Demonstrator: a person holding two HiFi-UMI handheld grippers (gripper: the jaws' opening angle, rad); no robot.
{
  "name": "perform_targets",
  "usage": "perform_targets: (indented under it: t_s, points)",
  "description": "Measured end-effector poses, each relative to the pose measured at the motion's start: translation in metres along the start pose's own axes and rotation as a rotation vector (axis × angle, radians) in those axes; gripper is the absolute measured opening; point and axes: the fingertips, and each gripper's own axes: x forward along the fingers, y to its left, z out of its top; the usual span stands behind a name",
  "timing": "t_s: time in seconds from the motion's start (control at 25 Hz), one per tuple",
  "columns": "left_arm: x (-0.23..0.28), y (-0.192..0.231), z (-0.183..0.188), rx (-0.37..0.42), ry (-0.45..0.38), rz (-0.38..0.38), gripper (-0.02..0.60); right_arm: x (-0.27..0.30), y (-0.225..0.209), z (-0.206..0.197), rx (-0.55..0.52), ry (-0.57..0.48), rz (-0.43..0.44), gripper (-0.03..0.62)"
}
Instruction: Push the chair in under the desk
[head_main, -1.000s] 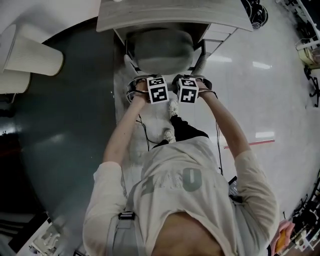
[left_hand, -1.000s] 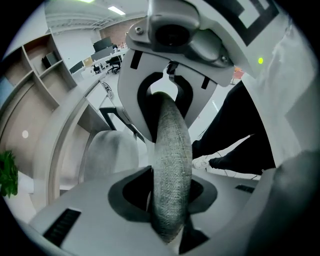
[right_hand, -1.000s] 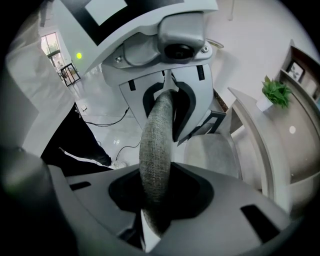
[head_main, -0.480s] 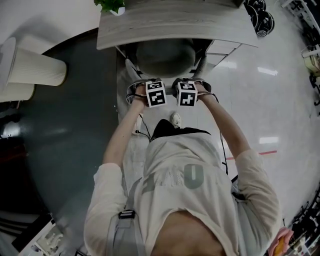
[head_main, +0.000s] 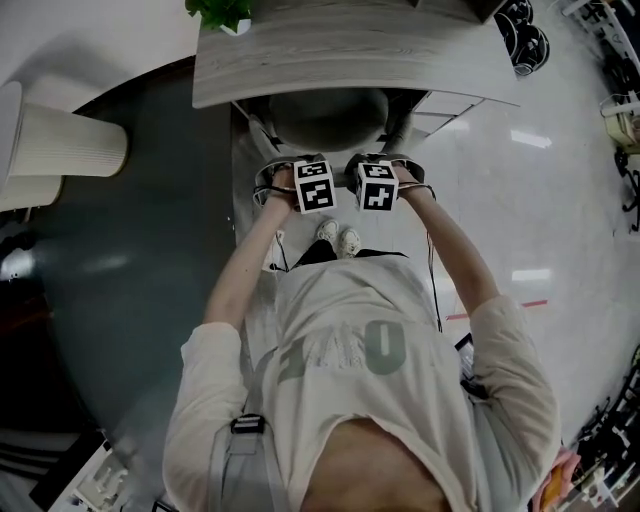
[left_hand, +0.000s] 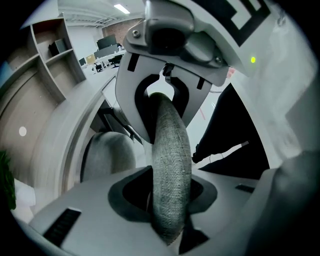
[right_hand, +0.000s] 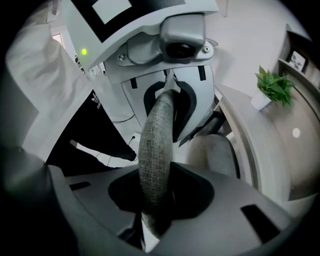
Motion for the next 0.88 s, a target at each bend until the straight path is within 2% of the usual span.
perform_targets:
  t_s: [0.44,0.52,0.72,0.88]
  points:
    - [0.005,0.001,0.005,0.027,-0.052,-0.013,0.132,0.004,-0.004,-0.009,0.023,0.014,-0.011,0.1]
    - [0.005,0.0,0.007,0.043,-0.064,0.006,0.132,0.005,-0.004,-0.01,0.028,0.014,-0.008,0.106]
    - [0.006,0.001,0.006,0.14,-0.117,0.106,0.132,0.007,-0.005,-0.011,0.075,0.032,0.022,0.127]
    - [0.008,0.001,0.007,0.11,-0.099,0.086,0.132,0.01,-0.01,-0.015,0.113,0.03,-0.029,0.144]
